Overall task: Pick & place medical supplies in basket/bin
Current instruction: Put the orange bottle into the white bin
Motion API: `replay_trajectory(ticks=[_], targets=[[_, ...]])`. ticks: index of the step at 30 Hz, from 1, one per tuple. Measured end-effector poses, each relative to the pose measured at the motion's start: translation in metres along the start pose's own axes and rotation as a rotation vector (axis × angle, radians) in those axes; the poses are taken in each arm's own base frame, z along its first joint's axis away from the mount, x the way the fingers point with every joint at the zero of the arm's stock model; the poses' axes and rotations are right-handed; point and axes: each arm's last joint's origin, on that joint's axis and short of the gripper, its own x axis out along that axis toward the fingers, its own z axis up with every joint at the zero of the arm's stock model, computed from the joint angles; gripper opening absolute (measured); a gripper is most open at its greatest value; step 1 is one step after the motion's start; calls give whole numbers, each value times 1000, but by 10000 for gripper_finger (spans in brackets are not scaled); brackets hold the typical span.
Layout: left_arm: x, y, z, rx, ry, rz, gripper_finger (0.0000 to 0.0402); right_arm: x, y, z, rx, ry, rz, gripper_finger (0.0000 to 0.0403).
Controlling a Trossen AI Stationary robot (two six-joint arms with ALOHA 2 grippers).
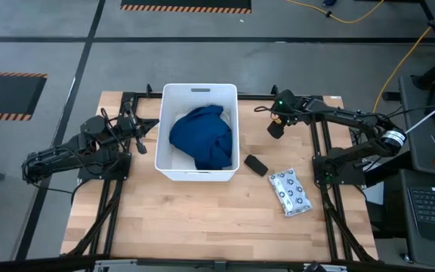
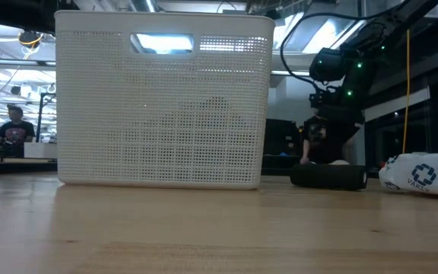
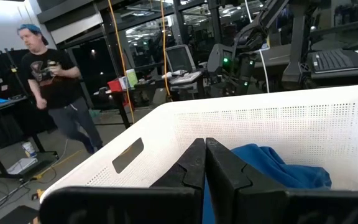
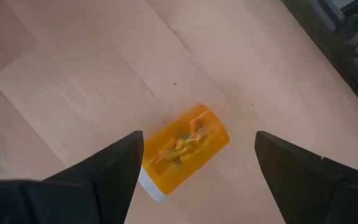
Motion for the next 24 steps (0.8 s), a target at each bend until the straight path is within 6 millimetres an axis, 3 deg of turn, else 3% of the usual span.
replay_trajectory(ticks=[7,16,24], targets=[[0,0,0,1,0,0,8,0,1,-4,173,40,18,310],[0,0,0,2,0,0,8,-6,7,0,180,62,58,310],[0,0,0,2,0,0,4,-8,8,-1,350,84,54,310]])
